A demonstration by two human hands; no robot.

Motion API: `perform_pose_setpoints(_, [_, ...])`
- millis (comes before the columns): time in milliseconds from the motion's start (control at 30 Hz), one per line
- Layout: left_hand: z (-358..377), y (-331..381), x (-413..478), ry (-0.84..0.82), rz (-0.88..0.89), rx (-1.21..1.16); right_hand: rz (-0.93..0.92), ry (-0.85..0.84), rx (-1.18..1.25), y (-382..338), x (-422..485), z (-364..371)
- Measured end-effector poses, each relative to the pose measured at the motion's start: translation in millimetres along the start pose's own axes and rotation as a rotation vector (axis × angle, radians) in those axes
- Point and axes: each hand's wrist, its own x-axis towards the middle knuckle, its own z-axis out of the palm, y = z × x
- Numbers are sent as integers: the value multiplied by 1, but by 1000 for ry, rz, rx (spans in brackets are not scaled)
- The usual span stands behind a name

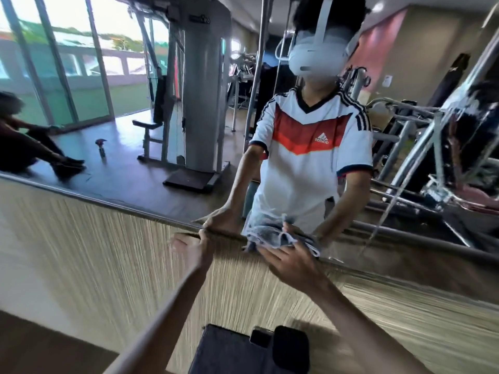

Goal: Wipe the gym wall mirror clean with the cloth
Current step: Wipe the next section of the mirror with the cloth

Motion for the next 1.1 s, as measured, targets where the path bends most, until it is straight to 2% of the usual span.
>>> perform_pose_setpoints(33, [9,0,-9,-2,13,3,6,-19,13,16,-27,0])
perform_pose_setpoints(200, [38,-5,-29,33,63,4,182,140,-18,58,-103,-11])
perform_pose_setpoints(467, [65,-15,-62,-36,157,33,379,285,150,3,-12,-28])
perform_pose_setpoints(567, [70,-16,-69,-47,165,28,325,217,173,-8,-4,-21])
perform_pose_setpoints(700, [69,-19,-70,-20,171,107,106,130,-16,26,-53,-9])
perform_pose_setpoints(767, [69,-20,-71,1,192,168,77,148,-61,49,-86,-14])
perform_pose_setpoints(933, [70,-20,-72,24,216,235,164,191,-69,77,-140,-18])
perform_pose_setpoints(1100, [71,-16,-69,19,211,273,288,273,-38,50,-113,-7])
